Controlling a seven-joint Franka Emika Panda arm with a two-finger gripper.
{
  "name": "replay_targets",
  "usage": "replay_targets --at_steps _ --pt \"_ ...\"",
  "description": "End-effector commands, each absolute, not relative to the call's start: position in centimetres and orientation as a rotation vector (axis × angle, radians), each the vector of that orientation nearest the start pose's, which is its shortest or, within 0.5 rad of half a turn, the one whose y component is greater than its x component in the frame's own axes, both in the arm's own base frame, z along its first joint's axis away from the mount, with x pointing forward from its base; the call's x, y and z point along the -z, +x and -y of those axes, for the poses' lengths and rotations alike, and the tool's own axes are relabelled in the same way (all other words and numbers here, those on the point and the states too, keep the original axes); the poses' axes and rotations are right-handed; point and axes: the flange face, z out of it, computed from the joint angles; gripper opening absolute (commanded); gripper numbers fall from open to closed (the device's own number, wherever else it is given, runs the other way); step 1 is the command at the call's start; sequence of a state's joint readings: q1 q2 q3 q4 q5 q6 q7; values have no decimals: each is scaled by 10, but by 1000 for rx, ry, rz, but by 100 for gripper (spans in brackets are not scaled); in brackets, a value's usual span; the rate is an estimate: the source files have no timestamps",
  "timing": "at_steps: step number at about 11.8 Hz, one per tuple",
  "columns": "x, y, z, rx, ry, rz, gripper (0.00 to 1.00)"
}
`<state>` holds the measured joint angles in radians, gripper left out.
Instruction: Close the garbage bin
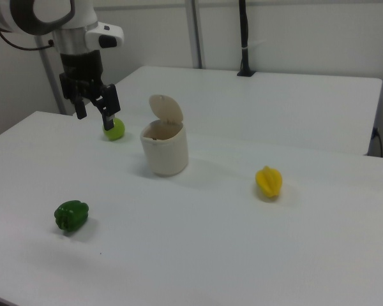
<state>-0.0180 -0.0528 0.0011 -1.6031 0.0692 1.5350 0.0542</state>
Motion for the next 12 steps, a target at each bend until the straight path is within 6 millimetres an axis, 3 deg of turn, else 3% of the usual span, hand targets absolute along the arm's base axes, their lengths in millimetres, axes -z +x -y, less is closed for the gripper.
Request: replay_targets --at_steps 1,3,5,7,12 --pt "-636 530 -3 -46 -3071 -121 85" --pt "-636 530 -4 -46 -3071 -119 62" --pt "-636 530 -5 -44 -3068 -116 27" --pt "-636 530 -6 -44 -3065 -113 5" --pt "-622 541 -23 -47 -3056 -77 3"
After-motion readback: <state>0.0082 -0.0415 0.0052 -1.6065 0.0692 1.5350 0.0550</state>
